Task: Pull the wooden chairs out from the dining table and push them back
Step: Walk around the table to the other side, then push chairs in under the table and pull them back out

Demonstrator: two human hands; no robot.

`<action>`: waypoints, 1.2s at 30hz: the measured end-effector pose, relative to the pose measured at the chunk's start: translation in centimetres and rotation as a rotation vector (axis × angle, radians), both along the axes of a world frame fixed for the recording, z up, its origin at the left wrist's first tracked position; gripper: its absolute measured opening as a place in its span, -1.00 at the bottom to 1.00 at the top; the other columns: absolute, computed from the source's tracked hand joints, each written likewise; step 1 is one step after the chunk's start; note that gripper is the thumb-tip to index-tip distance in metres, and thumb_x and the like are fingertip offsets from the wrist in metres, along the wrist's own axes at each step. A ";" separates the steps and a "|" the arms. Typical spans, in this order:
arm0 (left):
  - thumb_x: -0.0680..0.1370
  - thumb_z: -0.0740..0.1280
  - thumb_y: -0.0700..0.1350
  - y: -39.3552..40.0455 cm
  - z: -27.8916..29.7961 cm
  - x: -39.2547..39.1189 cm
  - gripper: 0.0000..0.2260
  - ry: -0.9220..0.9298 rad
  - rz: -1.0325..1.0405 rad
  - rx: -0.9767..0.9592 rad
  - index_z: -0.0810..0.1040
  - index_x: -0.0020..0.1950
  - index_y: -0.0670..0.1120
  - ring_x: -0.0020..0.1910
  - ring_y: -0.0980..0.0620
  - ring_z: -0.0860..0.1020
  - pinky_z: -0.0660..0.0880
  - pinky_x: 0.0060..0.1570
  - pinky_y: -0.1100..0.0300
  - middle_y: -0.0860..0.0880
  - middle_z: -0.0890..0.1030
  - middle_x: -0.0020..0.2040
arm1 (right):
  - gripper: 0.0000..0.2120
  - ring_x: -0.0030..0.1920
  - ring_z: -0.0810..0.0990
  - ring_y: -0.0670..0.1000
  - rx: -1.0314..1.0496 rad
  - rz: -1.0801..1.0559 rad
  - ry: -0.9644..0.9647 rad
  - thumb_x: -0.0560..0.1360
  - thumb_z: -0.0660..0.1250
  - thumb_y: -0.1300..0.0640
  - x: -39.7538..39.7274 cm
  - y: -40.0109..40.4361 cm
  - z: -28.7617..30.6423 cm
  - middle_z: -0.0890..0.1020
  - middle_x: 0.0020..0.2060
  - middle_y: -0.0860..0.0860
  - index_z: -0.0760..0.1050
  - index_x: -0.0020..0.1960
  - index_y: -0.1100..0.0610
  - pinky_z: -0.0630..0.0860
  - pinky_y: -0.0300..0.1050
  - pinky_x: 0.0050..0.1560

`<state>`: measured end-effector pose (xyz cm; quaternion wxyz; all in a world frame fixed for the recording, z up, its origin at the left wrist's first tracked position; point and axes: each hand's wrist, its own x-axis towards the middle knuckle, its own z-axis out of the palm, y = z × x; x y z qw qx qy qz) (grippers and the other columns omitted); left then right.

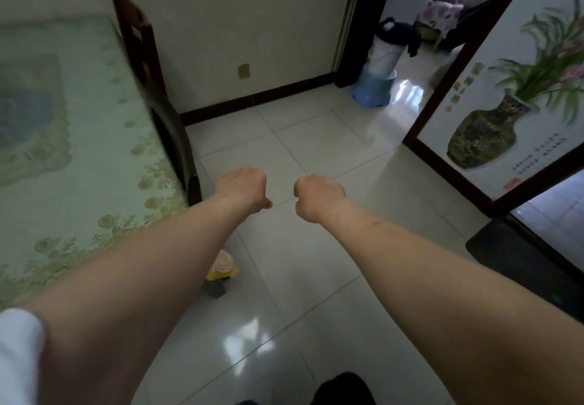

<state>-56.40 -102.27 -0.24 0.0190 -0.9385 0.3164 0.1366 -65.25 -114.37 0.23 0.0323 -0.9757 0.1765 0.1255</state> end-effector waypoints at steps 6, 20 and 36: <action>0.49 0.44 0.14 -5.1 0.4 3.6 -0.65 0.034 0.197 0.023 0.59 0.12 -0.08 -0.01 -0.09 0.56 0.47 -0.17 0.09 -0.05 0.57 0.04 | -0.67 0.07 0.58 0.15 -0.011 0.172 -0.011 0.46 0.28 0.22 6.5 -6.8 0.1 0.59 0.10 0.10 0.54 0.22 0.09 0.48 -0.09 -0.09; 0.51 0.42 0.13 -12.9 2.6 7.6 -0.63 0.111 0.698 0.044 0.56 0.17 -0.10 -0.13 -0.08 0.52 0.43 -0.23 0.08 -0.07 0.52 -0.06 | -0.61 0.10 0.55 0.11 -0.012 0.650 0.035 0.49 0.24 0.26 18.2 -16.1 2.0 0.56 0.15 0.06 0.48 0.30 0.08 0.53 -0.07 -0.04; 0.50 0.43 0.09 -10.1 0.0 20.4 -0.71 0.133 1.010 -0.075 0.50 -0.16 -0.12 -0.19 -0.11 0.58 0.53 -0.21 0.05 -0.06 0.51 -0.25 | -0.63 0.01 0.57 0.15 -0.051 0.990 0.070 0.47 0.25 0.25 35.7 -12.0 0.2 0.58 0.07 0.10 0.50 0.25 0.06 0.52 -0.05 -0.17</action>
